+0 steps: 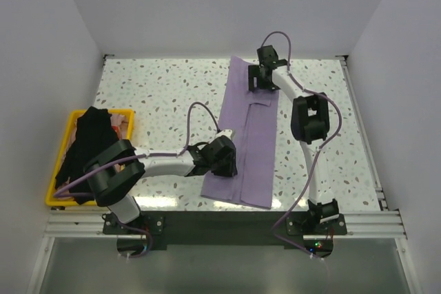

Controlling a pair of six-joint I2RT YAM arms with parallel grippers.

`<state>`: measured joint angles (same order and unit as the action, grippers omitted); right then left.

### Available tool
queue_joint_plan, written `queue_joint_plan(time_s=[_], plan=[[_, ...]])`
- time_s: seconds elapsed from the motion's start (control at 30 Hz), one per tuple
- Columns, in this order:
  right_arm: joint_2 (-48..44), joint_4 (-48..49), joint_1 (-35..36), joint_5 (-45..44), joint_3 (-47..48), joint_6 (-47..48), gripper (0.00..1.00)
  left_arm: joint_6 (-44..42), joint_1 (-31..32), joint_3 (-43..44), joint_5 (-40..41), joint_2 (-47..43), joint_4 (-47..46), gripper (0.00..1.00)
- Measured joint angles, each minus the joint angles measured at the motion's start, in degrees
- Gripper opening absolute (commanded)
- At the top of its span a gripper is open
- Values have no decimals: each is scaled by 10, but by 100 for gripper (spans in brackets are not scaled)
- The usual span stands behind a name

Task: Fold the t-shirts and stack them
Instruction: Fold the tshirt

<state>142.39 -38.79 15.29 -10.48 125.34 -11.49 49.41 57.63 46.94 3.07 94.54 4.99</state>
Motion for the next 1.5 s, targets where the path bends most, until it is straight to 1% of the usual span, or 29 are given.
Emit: queue_joint_plan(time_s=[0.1, 0.2, 0.33, 0.43, 0.53, 0.57, 0.63, 0.67, 0.9, 1.13, 1.3, 1.5], plan=[[-12, 13, -1, 1, -22, -4, 93, 6, 1, 4, -7, 0, 4, 39], [-61, 21, -3, 0, -98, -18, 93, 5, 3, 16, -16, 0, 27, 40], [-150, 33, -7, -1, -214, -45, 91, 3, 5, 33, -14, -1, 58, 41], [-213, 44, -9, 2, -281, -64, 87, -5, 3, 38, -11, -10, 74, 41], [-257, 63, -9, 10, -321, -81, 74, -7, -4, 37, -9, -29, 85, 41], [-264, 68, -9, 11, -329, -87, 68, -8, -7, 37, -9, -33, 85, 41], [-266, 76, -9, 13, -332, -97, 61, -10, -16, 37, -8, -45, 89, 41], [-265, 82, -9, 15, -335, -102, 56, -10, -22, 37, -7, -50, 90, 41], [-252, 100, -7, 23, -342, -129, 51, -20, -53, 15, 2, -90, 99, 42], [-206, 110, -7, 25, -342, -142, 46, -26, -85, -26, 12, -133, 109, 43], [-199, 118, -7, 25, -341, -149, 42, -25, -88, -53, 26, -152, 115, 43], [-199, 126, -7, 25, -344, -157, 37, -24, -88, -95, 28, -152, 112, 41]])
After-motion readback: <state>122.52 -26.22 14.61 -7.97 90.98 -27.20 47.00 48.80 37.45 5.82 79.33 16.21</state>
